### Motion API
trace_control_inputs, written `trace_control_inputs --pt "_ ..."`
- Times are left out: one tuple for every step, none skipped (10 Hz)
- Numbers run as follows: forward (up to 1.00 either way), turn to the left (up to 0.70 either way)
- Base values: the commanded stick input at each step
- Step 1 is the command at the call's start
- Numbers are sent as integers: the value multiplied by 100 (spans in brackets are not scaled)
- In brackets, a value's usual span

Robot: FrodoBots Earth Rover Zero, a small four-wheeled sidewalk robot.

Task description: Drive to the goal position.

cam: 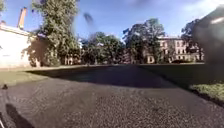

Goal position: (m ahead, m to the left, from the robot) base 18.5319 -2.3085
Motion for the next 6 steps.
trace_control_inputs --pt "50 0" --pt "50 0" --pt "50 0" --pt "50 0" --pt "50 0" --pt "50 0"
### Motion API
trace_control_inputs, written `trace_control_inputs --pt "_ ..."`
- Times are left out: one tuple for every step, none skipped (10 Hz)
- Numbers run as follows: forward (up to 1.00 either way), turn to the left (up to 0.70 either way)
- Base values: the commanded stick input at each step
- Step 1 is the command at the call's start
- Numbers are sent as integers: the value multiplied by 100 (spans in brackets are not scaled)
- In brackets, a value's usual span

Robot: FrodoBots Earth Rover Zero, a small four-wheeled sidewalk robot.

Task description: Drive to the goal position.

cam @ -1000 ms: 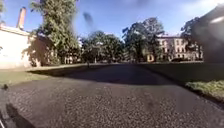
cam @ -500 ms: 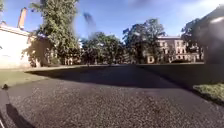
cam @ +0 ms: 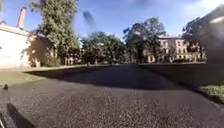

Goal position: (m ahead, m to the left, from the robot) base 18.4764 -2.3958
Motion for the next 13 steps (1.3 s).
trace_control_inputs --pt "50 0" --pt "50 0" --pt "50 0" --pt "50 0" --pt "50 0" --pt "50 0" --pt "50 0" --pt "50 0" --pt "50 0" --pt "50 0" --pt "50 0" --pt "50 0" --pt "50 0"
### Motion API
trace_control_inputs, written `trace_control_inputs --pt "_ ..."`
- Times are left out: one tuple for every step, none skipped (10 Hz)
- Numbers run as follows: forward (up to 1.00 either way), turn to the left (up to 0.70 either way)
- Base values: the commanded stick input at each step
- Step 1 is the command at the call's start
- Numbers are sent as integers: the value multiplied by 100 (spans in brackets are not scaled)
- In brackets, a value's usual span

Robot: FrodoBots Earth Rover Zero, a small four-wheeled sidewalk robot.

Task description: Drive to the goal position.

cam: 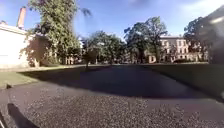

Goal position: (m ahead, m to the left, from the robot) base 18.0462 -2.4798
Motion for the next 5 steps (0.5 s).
trace_control_inputs --pt "50 0" --pt "50 0" --pt "50 -2" --pt "50 -29" --pt "50 -50"
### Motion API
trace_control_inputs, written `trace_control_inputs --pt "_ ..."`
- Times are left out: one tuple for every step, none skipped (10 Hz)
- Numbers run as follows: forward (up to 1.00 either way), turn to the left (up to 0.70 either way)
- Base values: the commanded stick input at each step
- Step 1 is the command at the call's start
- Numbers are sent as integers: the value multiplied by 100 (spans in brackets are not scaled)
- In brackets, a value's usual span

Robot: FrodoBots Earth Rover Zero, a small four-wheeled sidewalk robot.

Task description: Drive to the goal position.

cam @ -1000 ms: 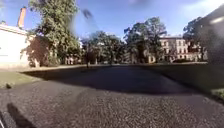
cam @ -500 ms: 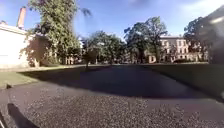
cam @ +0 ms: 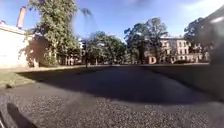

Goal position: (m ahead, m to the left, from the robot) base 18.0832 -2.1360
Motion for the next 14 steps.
trace_control_inputs --pt "50 -50" --pt "50 -50" --pt "50 -50" --pt "50 -39" --pt "50 0" --pt "50 0" --pt "50 0" --pt "50 0" --pt "50 0" --pt "50 0" --pt "50 0" --pt "50 0" --pt "50 0" --pt "50 0"
